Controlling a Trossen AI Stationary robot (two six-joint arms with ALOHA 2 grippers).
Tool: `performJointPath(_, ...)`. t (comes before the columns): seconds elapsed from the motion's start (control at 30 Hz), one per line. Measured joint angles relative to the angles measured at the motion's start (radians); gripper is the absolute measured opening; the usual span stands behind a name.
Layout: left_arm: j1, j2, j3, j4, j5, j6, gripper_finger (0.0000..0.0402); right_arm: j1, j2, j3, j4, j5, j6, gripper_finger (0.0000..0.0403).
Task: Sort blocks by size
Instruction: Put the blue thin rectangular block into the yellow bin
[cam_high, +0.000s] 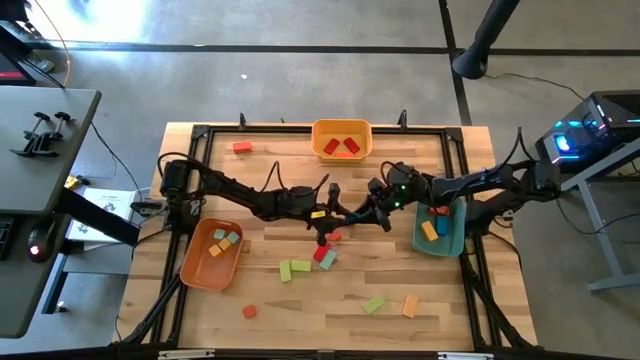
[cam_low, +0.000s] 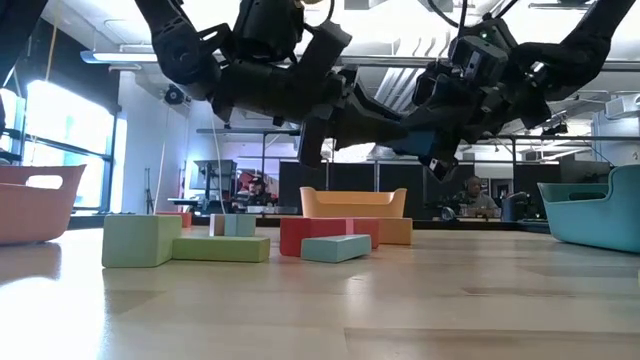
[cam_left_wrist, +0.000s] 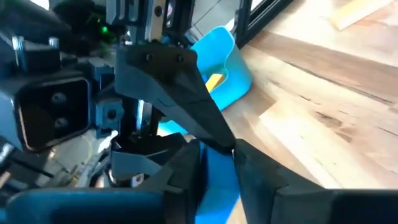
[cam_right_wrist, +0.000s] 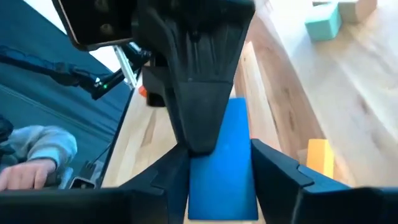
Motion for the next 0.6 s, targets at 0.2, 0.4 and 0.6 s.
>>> performJointPath(0.2,-0.013,-0.004,0.002,0.002,-0.005,-0.188,0.0025,-0.053,-0.006,0.001,0.038,-0.08,0.024,0.0211)
performJointPath(0.4,-0.031,-0.096,0.005,-0.126,-0.169,-0.206,0.0025,-0.115,-0.112,0.002,-0.018,0.122,0.018,0.0225)
performJointPath(0.6,0.089,-0.217,0.114,-0.409,-0.663,-0.311,0.0029,-0.129,-0.198,0.003,-0.132,0.432,-0.1,0.0226)
